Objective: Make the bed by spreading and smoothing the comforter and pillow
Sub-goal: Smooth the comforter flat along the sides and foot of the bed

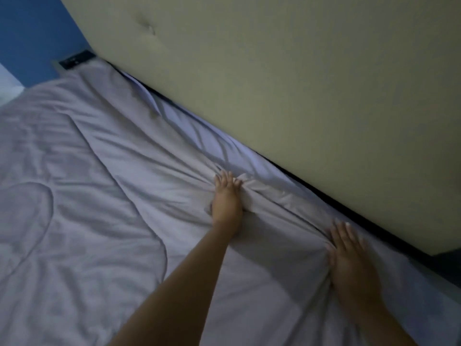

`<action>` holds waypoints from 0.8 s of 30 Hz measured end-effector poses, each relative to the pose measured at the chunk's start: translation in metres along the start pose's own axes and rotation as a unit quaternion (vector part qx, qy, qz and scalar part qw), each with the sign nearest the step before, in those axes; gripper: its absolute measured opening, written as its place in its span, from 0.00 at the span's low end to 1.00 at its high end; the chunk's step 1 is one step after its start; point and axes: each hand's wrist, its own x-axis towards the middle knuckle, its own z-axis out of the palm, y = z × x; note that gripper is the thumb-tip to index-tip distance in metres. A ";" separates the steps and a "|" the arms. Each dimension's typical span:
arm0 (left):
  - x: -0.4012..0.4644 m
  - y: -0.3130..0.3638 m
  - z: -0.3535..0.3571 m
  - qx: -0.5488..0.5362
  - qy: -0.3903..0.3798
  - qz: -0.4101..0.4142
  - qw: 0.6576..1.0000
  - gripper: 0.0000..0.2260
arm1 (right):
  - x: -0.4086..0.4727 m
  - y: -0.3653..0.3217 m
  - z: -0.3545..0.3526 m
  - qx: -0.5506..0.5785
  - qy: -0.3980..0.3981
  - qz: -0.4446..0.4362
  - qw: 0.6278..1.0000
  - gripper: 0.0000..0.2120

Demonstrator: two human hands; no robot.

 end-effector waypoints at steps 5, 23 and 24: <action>-0.006 0.066 0.000 -0.201 0.035 0.100 0.974 0.21 | -0.040 0.036 -0.024 0.019 0.000 0.020 1.000 0.29; -0.078 0.008 0.067 0.212 -0.077 0.119 0.967 0.32 | -0.091 0.022 -0.010 -0.018 -0.087 0.166 0.982 0.32; -0.074 0.009 0.071 0.207 -0.071 0.118 0.968 0.28 | -0.089 0.025 -0.004 -0.003 -0.087 0.153 0.984 0.31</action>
